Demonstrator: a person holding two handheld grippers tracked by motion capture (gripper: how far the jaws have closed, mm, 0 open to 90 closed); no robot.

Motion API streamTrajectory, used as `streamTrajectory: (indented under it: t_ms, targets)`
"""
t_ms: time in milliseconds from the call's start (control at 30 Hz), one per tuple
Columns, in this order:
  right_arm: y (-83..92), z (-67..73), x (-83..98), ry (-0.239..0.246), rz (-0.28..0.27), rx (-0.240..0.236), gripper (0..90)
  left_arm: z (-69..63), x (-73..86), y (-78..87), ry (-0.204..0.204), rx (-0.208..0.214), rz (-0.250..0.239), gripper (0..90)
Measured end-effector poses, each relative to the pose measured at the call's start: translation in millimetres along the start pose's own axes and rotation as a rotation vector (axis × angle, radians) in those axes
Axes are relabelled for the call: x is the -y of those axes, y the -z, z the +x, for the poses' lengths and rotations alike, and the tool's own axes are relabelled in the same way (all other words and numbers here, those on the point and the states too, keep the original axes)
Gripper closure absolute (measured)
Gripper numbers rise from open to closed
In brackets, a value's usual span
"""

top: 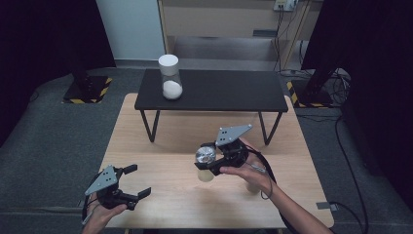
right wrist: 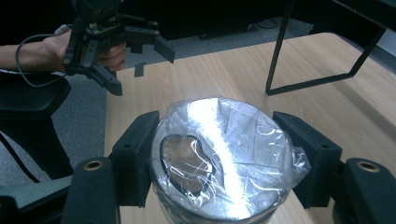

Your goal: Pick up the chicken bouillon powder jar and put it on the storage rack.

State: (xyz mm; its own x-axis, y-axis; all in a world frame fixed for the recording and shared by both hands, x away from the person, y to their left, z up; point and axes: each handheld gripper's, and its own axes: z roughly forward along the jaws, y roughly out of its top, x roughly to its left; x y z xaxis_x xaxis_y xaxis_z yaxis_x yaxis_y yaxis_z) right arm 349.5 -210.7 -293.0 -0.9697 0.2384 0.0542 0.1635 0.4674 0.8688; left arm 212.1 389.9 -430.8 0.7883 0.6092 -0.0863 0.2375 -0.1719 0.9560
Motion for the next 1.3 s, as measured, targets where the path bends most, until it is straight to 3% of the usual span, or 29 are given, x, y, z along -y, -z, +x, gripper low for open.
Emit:
streamTrajectory:
  t_ms: [533, 1300]
  targets:
    - [21.1, -11.7, -38.9, 0.007, -0.002, -0.004, 34.9, 0.4, 0.3, 0.2, 0.003, 0.000, -0.001, 0.8]
    - [48.5, -25.5, -86.9, 0.002, -0.016, 0.069, 35.0, 0.9, 0.3, 0.1, 0.006, 0.002, 0.000, 0.8]
